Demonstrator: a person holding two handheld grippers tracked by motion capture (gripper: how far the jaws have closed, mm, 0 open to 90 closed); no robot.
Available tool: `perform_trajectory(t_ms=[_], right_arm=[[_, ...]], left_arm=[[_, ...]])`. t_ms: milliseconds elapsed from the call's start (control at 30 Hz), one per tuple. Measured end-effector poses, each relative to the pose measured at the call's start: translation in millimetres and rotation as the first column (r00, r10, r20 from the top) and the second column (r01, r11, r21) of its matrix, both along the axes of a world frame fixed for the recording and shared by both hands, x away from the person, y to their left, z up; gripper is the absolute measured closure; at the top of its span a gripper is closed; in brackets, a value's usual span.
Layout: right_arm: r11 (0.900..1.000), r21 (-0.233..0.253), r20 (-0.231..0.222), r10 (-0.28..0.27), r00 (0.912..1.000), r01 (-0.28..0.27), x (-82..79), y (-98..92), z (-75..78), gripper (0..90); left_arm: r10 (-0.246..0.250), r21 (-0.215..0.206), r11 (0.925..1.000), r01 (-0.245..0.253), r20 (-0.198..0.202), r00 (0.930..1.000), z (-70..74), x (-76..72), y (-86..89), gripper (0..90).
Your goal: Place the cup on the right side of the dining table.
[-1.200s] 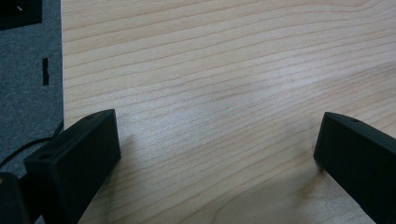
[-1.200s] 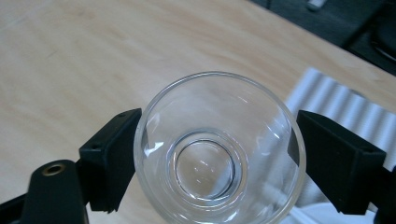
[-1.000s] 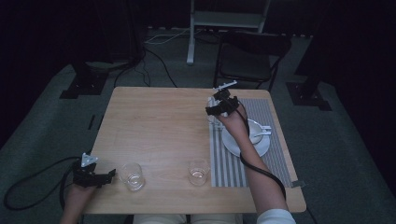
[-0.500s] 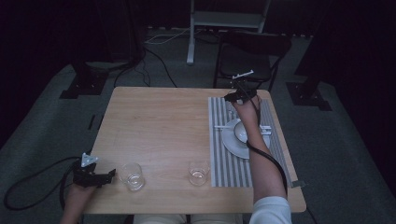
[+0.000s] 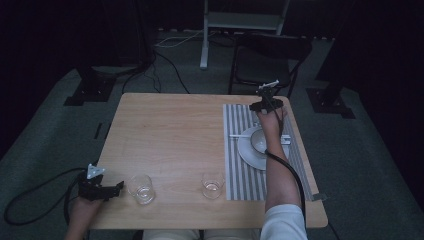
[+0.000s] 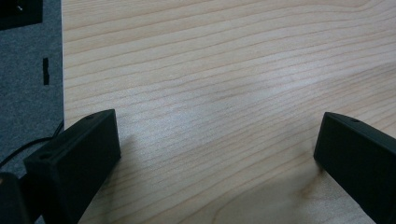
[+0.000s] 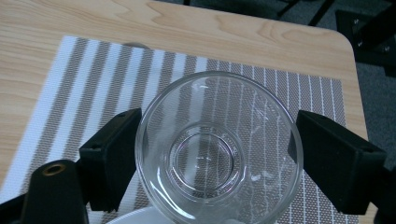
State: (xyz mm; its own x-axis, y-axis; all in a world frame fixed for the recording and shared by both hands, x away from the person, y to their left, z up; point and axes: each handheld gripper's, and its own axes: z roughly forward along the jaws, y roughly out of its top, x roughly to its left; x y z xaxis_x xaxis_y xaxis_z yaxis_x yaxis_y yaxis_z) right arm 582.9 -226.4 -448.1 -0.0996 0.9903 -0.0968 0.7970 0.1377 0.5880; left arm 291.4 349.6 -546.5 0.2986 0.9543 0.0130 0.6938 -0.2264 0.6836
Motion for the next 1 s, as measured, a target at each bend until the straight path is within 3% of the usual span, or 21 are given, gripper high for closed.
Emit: perform_trajectory(t_ms=[167, 533, 633, 800, 1000], right_arm=[[1.0, -0.018, -0.005, -0.025, 0.9997, 0.025, 6.5, -6.3, -8.3, 17.2], [0.999, 0.005, -0.006, -0.047, 0.9989, 0.047, 8.1, -11.1, -13.2, 16.2], [1.0, 0.001, -0.006, -0.023, 0.9997, 0.023, 2.1, -11.8, -5.5, 12.7], [1.0, -0.006, 0.042, -0.012, 0.9991, 0.013, -6.6, -7.4, 2.5, 12.7], [0.999, 0.038, 0.069, 0.015, 0.9975, -0.018, -16.0, 4.9, 8.2, 12.7]], left_arm=[[0.001, 0.0, 1.0, -0.001, 0.0, 1.0, 0.0, 0.0, -0.1, 0.8], [0.004, 0.0, 1.0, -0.004, 0.0, 1.0, 0.0, -0.1, -0.3, 0.8], [0.004, 0.001, 1.0, -0.004, 0.0, 1.0, 0.0, -0.1, -0.3, 0.8], [0.004, 0.0, 1.0, -0.004, 0.0, 1.0, 0.0, -0.1, -0.3, 0.8], [0.004, 0.0, 1.0, -0.004, 0.0, 1.0, 0.0, -0.1, -0.3, 0.8]])
